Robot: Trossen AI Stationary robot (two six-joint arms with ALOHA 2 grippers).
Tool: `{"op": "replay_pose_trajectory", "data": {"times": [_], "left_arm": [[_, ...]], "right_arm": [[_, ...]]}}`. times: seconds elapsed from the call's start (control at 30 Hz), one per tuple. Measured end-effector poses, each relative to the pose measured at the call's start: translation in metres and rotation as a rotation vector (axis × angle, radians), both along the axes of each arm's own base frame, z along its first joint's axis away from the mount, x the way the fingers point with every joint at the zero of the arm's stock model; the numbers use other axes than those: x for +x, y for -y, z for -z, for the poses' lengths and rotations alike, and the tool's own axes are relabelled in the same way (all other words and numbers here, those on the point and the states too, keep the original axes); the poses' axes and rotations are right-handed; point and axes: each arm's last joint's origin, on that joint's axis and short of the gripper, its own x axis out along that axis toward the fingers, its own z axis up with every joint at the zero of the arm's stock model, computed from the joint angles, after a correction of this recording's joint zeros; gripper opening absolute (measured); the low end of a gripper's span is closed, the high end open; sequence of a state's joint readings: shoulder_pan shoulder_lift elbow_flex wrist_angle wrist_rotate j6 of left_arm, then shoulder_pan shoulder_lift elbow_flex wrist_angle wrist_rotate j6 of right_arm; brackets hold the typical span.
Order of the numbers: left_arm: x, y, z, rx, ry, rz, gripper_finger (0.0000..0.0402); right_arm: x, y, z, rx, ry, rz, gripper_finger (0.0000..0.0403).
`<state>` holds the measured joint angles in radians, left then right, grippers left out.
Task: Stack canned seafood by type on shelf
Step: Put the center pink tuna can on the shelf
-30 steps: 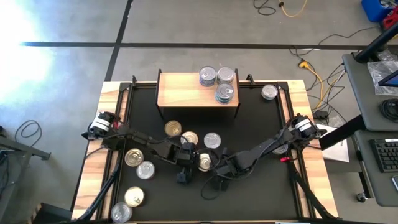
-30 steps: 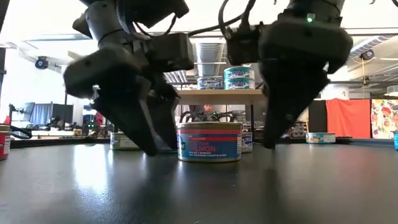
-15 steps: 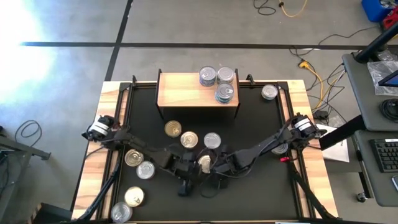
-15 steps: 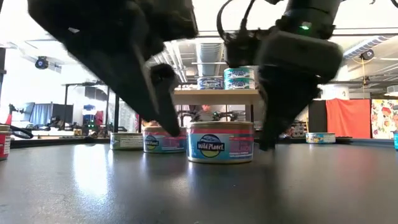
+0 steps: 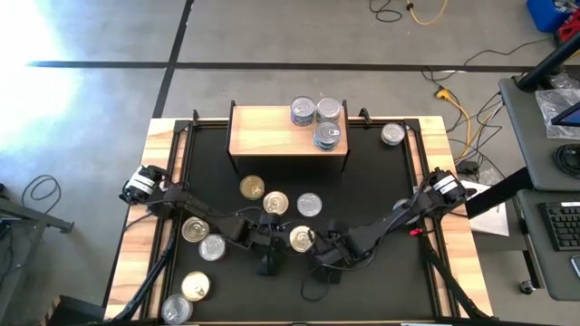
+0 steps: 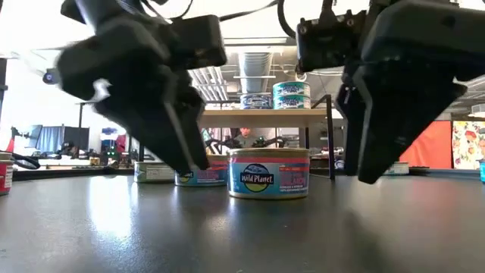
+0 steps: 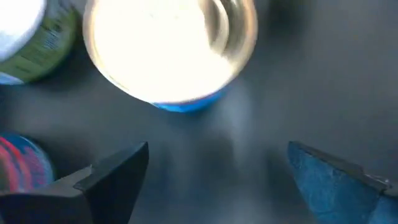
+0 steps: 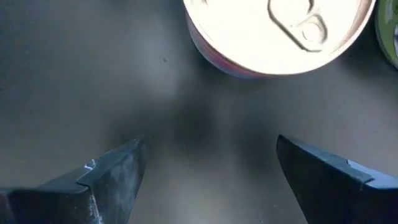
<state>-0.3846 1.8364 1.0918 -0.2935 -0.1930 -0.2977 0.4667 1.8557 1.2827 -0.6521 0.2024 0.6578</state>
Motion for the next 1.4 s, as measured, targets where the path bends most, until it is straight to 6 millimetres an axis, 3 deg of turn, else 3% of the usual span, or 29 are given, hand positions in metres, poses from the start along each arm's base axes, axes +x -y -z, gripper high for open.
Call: {"op": "replay_pose_trajectory", "data": {"times": [0.33,0.6,1.1,1.4], "left_arm": [[0.009,-0.031,0.007,0.005,0.035,0.046,0.0398],[0.010,-0.039,0.015,0.056,0.088,0.070,0.0400],[0.026,-0.036,0.028,0.099,0.241,0.166,0.0400],[0.034,-0.033,0.039,0.038,0.292,0.113,0.0400]], "right_arm": [[0.005,0.004,0.000,0.007,0.025,-0.005,0.0345],[0.015,0.015,0.003,0.020,0.073,0.011,0.0347],[0.033,0.052,0.004,0.034,0.111,0.038,0.0329],[0.032,0.056,0.007,0.042,0.094,0.062,0.0322]]}}
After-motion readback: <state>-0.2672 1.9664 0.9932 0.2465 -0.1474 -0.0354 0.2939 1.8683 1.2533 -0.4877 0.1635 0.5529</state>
